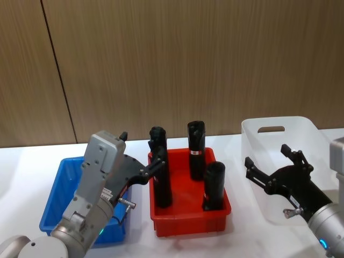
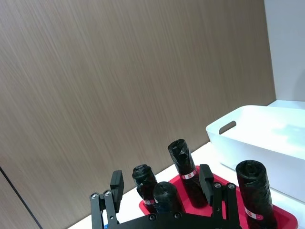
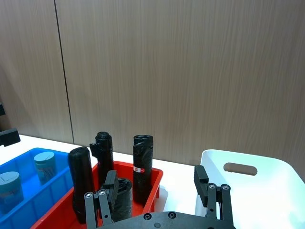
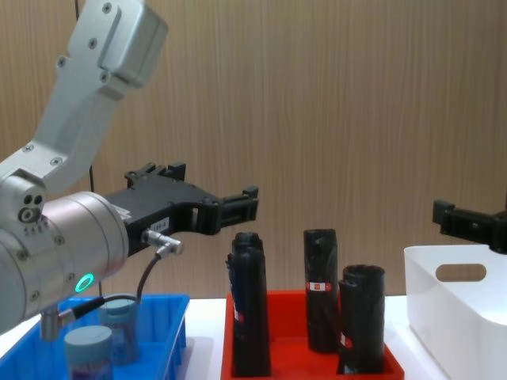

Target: Pick the cotton swabs from the blue box and place them into the white box.

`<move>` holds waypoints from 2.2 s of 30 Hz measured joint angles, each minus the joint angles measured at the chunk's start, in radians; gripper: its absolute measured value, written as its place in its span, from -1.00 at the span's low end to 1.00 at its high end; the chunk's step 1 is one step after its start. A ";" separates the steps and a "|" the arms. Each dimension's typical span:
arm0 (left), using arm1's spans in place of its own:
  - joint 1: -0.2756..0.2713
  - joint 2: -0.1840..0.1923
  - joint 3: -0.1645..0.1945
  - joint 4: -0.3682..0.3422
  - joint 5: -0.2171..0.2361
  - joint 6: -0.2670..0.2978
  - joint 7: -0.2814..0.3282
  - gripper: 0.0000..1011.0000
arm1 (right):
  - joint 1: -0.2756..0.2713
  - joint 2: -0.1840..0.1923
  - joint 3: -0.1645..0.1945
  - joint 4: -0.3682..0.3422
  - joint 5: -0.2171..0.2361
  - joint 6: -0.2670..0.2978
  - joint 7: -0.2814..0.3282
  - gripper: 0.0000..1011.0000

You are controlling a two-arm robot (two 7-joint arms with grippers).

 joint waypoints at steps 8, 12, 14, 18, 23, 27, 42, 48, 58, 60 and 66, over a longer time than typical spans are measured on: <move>0.000 0.000 0.000 0.000 0.000 0.000 0.000 0.99 | 0.000 0.000 0.000 0.000 0.000 0.000 0.000 0.98; 0.000 0.000 0.000 0.000 0.000 0.000 0.000 0.99 | 0.000 0.000 0.000 0.000 0.000 0.000 0.000 0.98; 0.000 0.000 0.000 0.000 0.000 0.000 0.000 0.99 | 0.000 0.000 0.000 0.000 0.000 0.000 0.000 0.98; 0.000 0.000 0.000 0.000 0.000 0.000 0.000 0.99 | 0.000 0.000 0.000 0.000 0.000 0.000 0.000 0.98; 0.000 0.000 0.000 0.000 0.000 0.000 0.000 0.99 | 0.000 0.000 0.000 0.000 0.000 0.000 0.000 0.98; 0.000 0.000 -0.001 0.000 0.000 0.000 -0.001 0.99 | 0.000 0.000 0.000 0.000 0.000 0.000 0.000 0.98; 0.013 0.040 -0.042 0.008 -0.056 0.042 0.000 0.99 | 0.000 0.000 0.000 0.000 0.000 0.000 0.000 0.98; 0.025 0.065 -0.068 0.014 -0.111 0.078 0.013 0.99 | 0.000 0.000 0.000 0.000 0.000 0.000 0.000 0.98; 0.038 0.095 -0.107 0.036 -0.208 0.165 0.045 0.99 | 0.000 0.000 0.000 0.000 0.000 0.000 0.000 0.98; 0.038 0.099 -0.114 0.044 -0.224 0.183 0.050 0.99 | 0.000 0.000 0.000 0.000 0.000 0.000 0.000 0.98; 0.033 0.102 -0.128 0.073 -0.258 0.231 0.061 0.99 | 0.000 0.000 0.000 0.000 0.000 0.000 0.000 0.98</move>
